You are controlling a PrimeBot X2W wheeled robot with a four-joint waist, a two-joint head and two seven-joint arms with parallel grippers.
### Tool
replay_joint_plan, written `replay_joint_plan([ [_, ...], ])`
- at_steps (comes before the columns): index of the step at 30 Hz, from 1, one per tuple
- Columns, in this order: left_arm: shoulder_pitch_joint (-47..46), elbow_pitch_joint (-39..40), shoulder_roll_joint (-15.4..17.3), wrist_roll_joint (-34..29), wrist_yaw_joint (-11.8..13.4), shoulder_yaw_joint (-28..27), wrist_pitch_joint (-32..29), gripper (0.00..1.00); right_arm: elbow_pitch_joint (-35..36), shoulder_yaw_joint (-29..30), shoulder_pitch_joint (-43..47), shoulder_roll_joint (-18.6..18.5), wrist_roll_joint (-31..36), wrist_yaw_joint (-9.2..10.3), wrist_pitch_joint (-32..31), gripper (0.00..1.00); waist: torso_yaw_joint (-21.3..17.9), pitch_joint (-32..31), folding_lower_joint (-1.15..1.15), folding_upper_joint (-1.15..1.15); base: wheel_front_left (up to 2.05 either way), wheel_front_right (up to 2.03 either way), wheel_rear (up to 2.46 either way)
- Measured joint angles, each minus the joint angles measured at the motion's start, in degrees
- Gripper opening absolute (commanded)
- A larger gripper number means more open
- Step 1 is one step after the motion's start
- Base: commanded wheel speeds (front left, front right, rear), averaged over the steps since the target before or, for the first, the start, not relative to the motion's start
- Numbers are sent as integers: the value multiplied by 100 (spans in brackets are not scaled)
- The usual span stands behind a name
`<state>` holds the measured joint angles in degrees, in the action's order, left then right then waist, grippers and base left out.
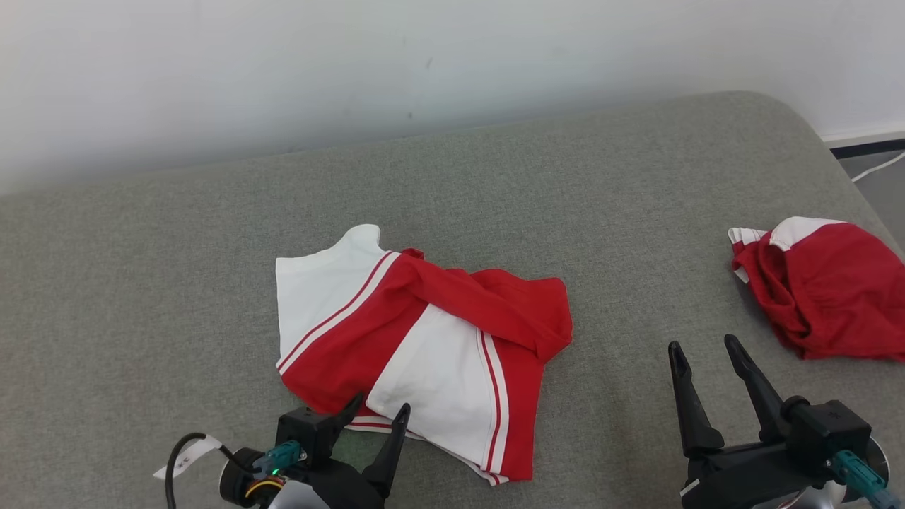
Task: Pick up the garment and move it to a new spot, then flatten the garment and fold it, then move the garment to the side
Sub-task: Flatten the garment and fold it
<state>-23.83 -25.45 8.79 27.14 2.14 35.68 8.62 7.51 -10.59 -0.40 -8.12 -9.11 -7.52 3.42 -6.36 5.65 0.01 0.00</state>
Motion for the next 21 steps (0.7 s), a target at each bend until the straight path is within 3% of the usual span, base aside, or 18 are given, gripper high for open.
replay_joint_plan([
  [1, -28, -68, -14, 8, -11, 4, 1, 100, -9, 5, -2, 2, 0, 0, 13, 100, -13, 18, 0, 0, 0, 0, 0],
  [3, -75, -156, -51, 9, -55, 33, 34, 39, -16, 18, -12, 5, 0, 0, 21, 100, -21, 50, 0, 0, 0, 0, 0],
  [4, -113, -187, -90, 8, -63, 71, 67, 0, -23, 31, -24, 12, 0, 1, 38, 100, -7, 68, 0, 0, 0, 0, 0],
  [8, -164, -96, -85, -54, -43, 110, 160, 0, -29, 56, -48, 32, 4, 0, 64, 100, 45, 98, 0, 0, 0, 0, 0],
  [12, -179, 347, 81, -171, 136, 112, 134, 0, -44, 97, -57, 53, 4, 0, 91, 100, 104, 116, 0, 0, 0, 0, 0],
  [21, -313, 2095, 1216, -603, 775, -399, -363, 0, -57, 299, -74, 119, 16, 0, 164, 100, 264, 115, -1, 0, 0, 0, 0],
])
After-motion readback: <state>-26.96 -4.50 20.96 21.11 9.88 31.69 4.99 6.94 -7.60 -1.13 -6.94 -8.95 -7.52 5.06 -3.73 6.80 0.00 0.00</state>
